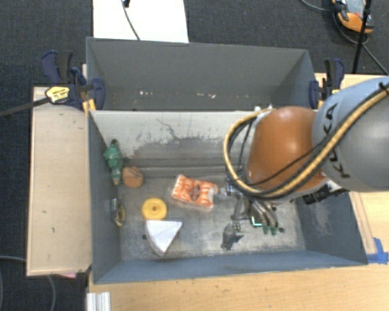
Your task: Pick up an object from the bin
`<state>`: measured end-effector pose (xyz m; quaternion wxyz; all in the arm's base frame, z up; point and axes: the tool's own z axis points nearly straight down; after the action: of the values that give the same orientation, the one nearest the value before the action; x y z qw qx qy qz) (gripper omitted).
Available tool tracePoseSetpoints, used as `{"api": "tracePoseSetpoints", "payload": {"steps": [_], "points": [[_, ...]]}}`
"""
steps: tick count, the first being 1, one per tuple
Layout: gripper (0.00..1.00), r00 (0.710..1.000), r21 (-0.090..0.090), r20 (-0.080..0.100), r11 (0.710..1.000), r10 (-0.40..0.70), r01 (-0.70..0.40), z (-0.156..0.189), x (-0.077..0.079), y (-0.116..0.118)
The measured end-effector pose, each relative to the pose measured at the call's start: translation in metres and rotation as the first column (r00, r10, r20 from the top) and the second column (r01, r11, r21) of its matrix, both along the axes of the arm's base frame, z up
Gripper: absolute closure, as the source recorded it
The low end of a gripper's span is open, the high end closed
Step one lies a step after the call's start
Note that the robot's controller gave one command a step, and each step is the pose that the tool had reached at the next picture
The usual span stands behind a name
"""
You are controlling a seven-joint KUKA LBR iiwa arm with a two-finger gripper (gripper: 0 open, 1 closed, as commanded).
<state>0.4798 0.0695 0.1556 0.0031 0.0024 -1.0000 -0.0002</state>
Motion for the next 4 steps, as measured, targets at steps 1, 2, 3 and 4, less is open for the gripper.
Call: {"api": "tracePoseSetpoints", "payload": {"steps": [1,2,3,4], "points": [[0.0,1.0,0.001,0.008,1.0,-0.003,0.003,0.004,0.002,0.0],[0.0,1.0,0.002,0.019,1.0,-0.011,0.011,-0.045,0.045,0.03],[0.0,0.993,0.003,0.015,0.993,0.118,-0.118,-0.074,0.059,0.038],[1.0,0.999,0.009,0.014,0.999,-0.038,0.038,-0.079,0.112,0.013]]}}
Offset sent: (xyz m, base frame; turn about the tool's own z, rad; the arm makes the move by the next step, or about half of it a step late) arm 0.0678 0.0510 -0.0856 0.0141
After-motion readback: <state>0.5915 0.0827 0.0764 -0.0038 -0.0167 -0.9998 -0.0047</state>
